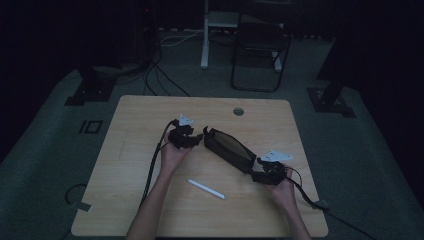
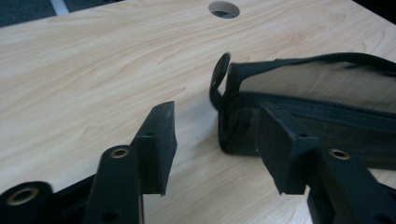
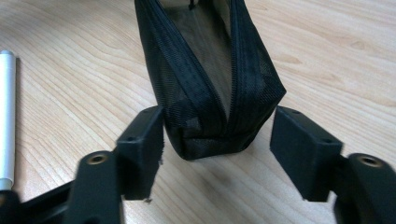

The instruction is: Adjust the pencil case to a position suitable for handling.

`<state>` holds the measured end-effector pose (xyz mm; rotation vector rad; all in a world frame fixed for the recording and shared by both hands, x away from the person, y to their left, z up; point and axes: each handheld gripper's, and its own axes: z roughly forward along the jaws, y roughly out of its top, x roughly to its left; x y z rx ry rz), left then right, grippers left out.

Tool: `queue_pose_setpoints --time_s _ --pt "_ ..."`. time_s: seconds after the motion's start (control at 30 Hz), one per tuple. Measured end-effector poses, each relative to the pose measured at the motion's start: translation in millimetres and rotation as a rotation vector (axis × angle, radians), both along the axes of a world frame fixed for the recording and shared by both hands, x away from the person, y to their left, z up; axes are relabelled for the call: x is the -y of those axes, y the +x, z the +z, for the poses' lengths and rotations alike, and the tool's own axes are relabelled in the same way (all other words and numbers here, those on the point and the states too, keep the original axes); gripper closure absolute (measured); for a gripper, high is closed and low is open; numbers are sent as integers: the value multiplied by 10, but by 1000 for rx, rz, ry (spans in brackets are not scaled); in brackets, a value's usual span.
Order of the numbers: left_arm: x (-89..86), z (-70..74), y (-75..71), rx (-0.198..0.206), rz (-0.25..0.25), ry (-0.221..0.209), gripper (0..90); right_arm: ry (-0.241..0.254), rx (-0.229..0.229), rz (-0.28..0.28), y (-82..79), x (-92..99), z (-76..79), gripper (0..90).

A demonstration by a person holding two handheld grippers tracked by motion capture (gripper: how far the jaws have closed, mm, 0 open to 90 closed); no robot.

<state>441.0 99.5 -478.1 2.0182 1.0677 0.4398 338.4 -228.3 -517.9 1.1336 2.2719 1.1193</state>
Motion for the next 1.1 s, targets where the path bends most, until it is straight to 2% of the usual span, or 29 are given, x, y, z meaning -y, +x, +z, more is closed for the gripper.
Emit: queue_pose_setpoints --time_s 0.17,0.33,0.47,0.5,0.53,0.63,0.83,0.97,1.1 --pt "127 -1 158 -16 -5 45 519 16 5 7 4 17 21 477" --pt "233 -32 269 -21 4 75 571 13 2 9 13 17 17 465" --pt "260 -33 271 -13 -14 91 681 15 0 7 21 18 16 442" --pt "260 -38 257 -15 -27 100 681 16 1 6 26 21 17 438" --pt "254 -42 246 -17 -33 100 774 20 0 3 35 28 23 430" --pt "217 -45 191 -14 -53 97 860 19 2 -3 49 41 33 421" --pt "119 -44 31 -6 -80 99 879 11 9 -24 76 66 48 417" --pt "43 -20 -113 6 -85 104 878 3 9 -38 92 76 52 416" --pt "-77 9 -278 12 -80 92 878 3 8 -51 130 92 56 421"
